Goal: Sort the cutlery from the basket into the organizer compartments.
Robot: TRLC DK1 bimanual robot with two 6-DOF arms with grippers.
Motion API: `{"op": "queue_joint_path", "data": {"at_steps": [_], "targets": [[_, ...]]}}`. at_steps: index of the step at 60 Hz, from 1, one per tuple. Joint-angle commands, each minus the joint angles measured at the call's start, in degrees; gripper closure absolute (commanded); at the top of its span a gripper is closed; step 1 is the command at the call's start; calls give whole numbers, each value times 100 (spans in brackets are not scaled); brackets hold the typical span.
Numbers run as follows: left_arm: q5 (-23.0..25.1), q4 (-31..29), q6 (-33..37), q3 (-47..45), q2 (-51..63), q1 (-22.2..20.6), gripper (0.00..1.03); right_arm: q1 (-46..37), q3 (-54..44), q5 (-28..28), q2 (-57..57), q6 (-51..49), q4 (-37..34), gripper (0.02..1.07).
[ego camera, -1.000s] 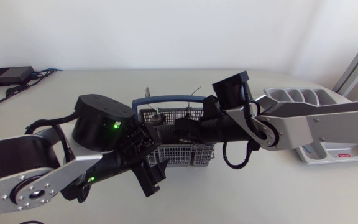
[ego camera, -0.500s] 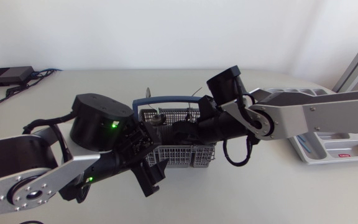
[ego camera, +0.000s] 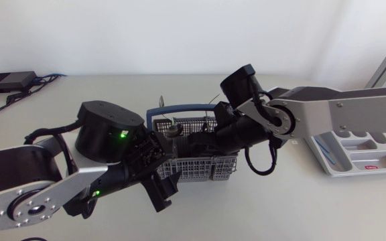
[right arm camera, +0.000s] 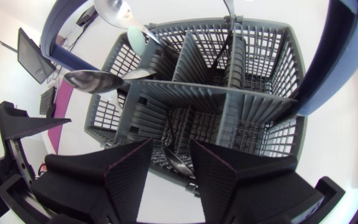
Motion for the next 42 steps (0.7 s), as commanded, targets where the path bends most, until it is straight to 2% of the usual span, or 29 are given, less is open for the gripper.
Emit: {"op": "queue_joint_path", "data": {"at_steps": [1,26,36,42], "targets": [[-17,-47,-78,-135,-78,11,11,-64,62,158,210,-167,-279,69],[-17,-39,-78,-196,-166,20,11,50,317,237,254,-642,-938,72],[-17,-39,-87,-205,-184,20,11,59,361,202,271,-879,-965,81],[-17,-39,-87,-214,-193,20,11,59,370,202,289,-950,-965,83]]}}
